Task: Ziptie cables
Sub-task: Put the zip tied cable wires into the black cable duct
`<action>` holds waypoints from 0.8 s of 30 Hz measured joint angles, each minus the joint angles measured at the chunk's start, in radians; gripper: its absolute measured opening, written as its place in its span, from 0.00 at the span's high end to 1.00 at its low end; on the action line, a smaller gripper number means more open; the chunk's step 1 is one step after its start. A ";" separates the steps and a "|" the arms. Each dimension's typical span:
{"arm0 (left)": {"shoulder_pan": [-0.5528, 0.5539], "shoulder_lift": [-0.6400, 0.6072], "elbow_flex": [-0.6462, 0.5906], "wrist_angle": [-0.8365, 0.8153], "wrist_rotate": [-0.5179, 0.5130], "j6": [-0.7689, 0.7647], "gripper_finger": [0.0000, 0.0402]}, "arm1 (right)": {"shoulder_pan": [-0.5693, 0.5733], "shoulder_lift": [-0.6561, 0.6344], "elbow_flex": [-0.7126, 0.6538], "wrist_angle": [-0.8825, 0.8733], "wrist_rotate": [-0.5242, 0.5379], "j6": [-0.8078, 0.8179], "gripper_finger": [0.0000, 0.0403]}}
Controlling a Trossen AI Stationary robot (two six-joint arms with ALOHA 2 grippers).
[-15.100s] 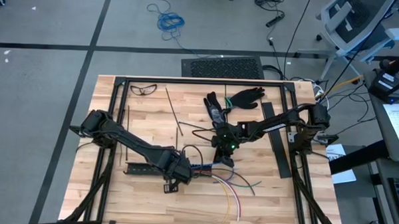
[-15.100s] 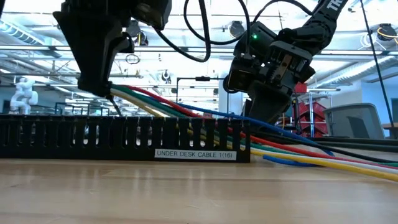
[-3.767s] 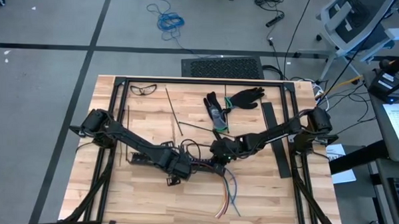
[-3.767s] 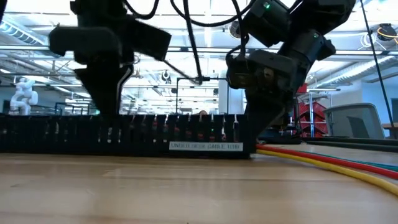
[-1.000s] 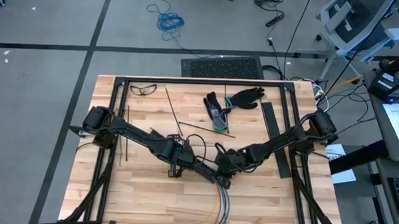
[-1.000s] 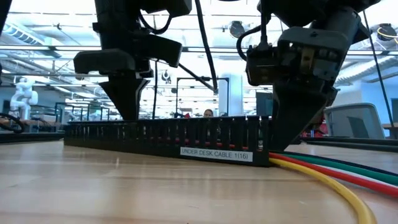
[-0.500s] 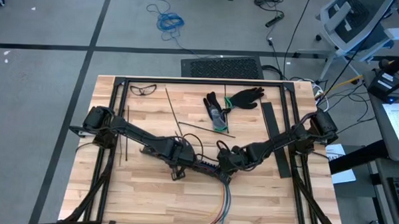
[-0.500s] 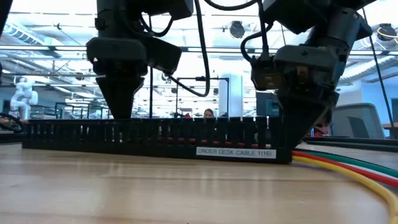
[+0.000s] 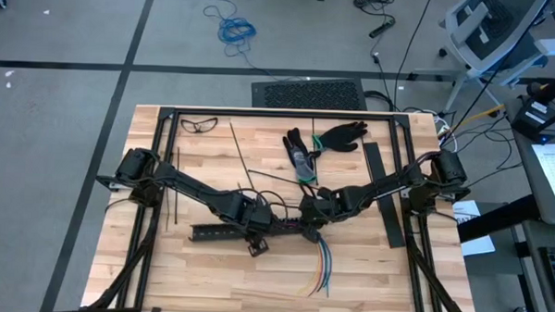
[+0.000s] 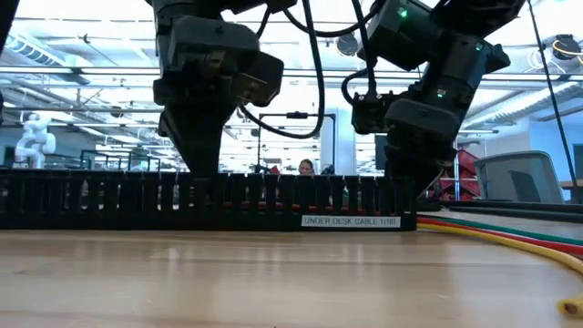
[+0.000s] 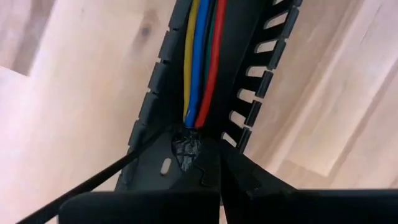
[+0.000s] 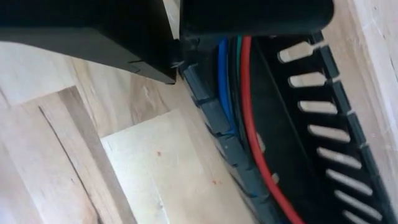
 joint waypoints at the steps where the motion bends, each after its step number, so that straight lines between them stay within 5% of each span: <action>1: 0.001 0.000 0.001 -0.011 -0.005 0.010 1.00 | 0.000 0.000 0.000 0.000 -0.001 -0.008 1.00; 24: 0.091 0.000 -0.001 -0.062 -0.060 0.296 1.00 | 0.056 -0.003 -0.034 0.040 -0.018 -0.008 1.00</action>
